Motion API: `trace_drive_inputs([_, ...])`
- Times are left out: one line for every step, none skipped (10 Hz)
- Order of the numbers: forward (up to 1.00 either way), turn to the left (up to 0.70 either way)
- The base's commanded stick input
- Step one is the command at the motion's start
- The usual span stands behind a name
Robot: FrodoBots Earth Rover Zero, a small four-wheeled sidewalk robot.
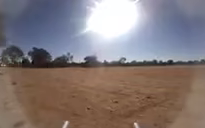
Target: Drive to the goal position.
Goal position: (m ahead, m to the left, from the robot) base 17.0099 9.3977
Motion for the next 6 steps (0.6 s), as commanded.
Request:
trace_drive_inputs([0.5, 0.0])
trace_drive_inputs([0.5, 0.0])
trace_drive_inputs([0.5, 0.0])
trace_drive_inputs([0.5, 0.0])
trace_drive_inputs([0.5, 0.0])
trace_drive_inputs([0.5, 0.0])
